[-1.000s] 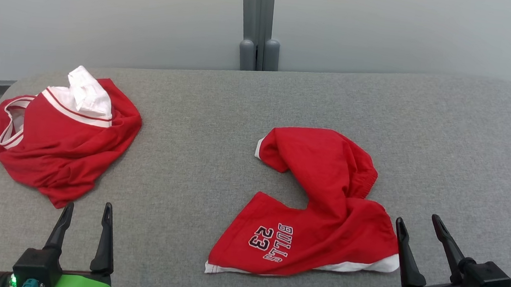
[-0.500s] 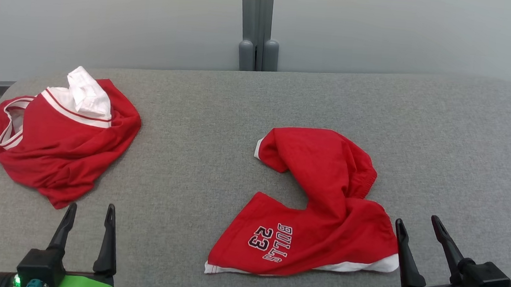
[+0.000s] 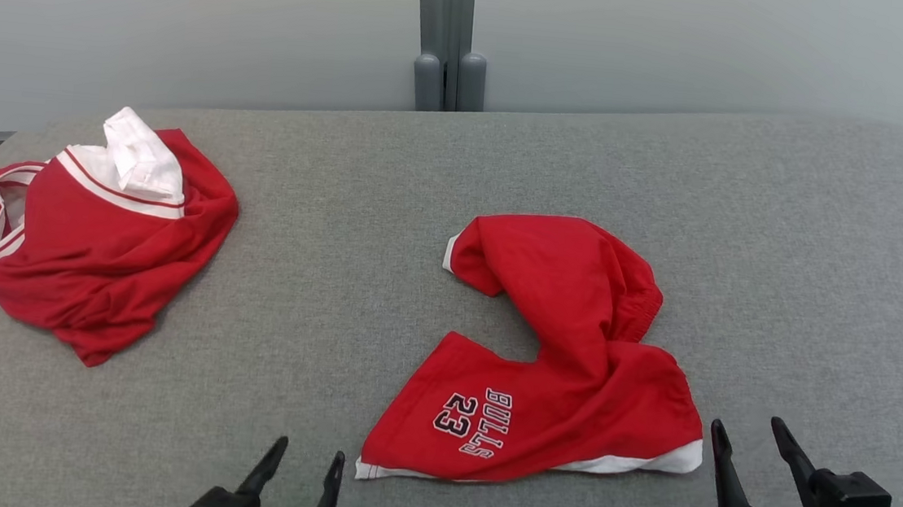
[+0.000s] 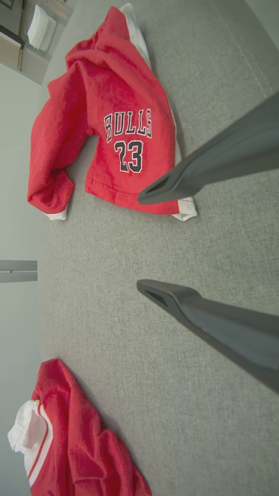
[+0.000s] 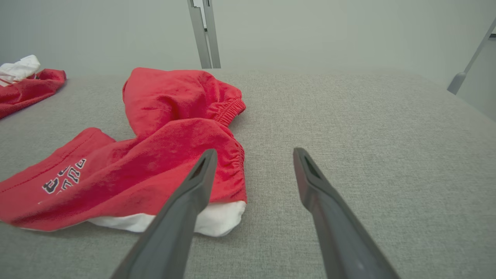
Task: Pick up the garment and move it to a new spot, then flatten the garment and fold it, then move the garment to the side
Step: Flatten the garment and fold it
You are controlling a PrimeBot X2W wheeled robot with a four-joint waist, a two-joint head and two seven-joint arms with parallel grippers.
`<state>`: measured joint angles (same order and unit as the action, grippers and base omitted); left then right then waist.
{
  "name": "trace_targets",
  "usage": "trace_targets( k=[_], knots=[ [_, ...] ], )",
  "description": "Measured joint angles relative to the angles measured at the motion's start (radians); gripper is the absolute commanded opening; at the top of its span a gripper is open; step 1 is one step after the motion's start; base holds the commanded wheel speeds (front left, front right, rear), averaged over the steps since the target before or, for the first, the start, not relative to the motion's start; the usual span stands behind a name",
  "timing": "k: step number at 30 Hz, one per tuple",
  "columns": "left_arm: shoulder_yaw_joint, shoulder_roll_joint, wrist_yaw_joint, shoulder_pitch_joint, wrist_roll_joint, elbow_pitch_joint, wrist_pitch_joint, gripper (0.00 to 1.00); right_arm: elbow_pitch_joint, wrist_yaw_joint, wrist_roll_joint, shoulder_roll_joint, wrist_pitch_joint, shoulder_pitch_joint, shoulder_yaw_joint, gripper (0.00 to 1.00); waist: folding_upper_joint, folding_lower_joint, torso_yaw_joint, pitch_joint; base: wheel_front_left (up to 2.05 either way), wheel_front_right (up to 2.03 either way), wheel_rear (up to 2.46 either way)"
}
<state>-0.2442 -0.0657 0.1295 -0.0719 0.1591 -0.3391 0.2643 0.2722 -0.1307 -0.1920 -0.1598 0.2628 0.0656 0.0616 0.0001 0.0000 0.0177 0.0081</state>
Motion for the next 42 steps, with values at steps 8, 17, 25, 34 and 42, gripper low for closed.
trace_targets(
  k=[8, 17, 25, 34, 42],
  knots=[
    [-0.126, -0.008, 0.001, 0.05, 0.028, -0.147, 0.0, 1.0, 0.169, 0.0, -0.019, -0.013, 0.0, -0.084, 0.045, 1.0, 0.0, 0.0, -0.011, 0.037, 0.0, 0.0, 0.0],
    [-0.189, -0.007, 0.001, 0.15, 0.068, -0.262, 0.0, 1.0, 0.297, 0.0, -0.055, -0.026, 0.0, -0.17, 0.107, 1.0, 0.0, 0.0, -0.008, 0.077, 0.0, 0.0, 0.0],
    [-0.226, 0.004, 0.001, 0.217, 0.102, -0.364, 0.001, 0.52, 0.384, 0.0, -0.102, -0.025, 0.0, -0.217, 0.169, 1.0, 0.0, 0.0, -0.001, 0.097, 0.0, 0.0, 0.0],
    [-0.244, 0.013, 0.001, 0.235, 0.154, -0.34, 0.0, 0.0, 0.355, 0.0, -0.165, -0.022, 0.002, -0.215, 0.212, 0.0, 0.0, 0.0, 0.006, 0.092, 0.0, 0.0, 0.0],
    [-0.165, -0.016, 0.001, 0.186, 0.142, -0.135, 0.0, 0.0, 0.135, 0.0, -0.141, -0.036, 0.001, -0.136, 0.168, 0.0, 0.0, 0.0, -0.001, 0.086, 0.0, 0.0, 0.0]
  ],
)
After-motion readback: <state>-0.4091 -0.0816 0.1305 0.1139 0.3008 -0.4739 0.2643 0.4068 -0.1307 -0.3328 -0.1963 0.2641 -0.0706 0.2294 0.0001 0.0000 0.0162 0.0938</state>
